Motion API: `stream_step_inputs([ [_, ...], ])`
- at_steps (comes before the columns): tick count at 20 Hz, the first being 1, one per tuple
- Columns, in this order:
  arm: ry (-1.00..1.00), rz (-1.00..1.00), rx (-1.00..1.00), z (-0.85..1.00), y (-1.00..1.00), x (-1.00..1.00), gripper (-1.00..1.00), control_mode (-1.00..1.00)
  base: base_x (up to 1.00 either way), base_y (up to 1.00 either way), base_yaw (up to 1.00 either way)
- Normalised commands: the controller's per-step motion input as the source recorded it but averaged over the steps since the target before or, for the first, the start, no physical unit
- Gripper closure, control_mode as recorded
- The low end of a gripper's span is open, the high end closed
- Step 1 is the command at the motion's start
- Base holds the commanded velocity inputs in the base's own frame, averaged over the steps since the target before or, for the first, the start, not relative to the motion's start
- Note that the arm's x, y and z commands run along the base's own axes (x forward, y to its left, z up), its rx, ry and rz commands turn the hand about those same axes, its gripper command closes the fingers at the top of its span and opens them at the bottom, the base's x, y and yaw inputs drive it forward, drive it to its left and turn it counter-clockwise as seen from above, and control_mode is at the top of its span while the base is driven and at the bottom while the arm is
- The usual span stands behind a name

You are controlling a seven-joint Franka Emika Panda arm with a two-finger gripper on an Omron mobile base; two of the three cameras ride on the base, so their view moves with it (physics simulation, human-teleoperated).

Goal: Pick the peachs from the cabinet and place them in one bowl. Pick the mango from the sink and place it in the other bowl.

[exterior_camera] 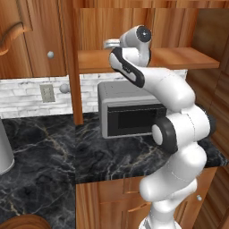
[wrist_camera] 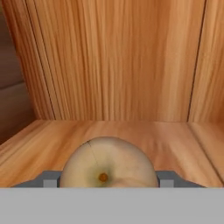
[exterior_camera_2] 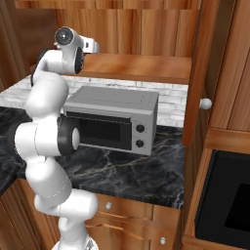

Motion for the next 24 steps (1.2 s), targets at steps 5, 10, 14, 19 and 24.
stream_step_inputs([
  [5,0.00,0.00,0.00,0.10,-0.12,-0.46,1.00,-1.00,0.00,0.00,0.00],
  [10,0.00,0.00,0.00,0.11,-0.13,-0.45,1.00,-1.00,0.00,0.00,0.00],
  [14,0.00,0.00,0.00,0.11,-0.13,-0.45,1.00,-1.00,0.00,0.00,0.00],
  [19,0.00,-0.01,0.00,0.10,-0.12,-0.46,1.00,-1.00,0.00,0.00,0.00],
  [24,0.00,-0.04,0.00,0.11,-0.08,-0.45,1.00,-1.00,0.00,0.00,0.00],
])
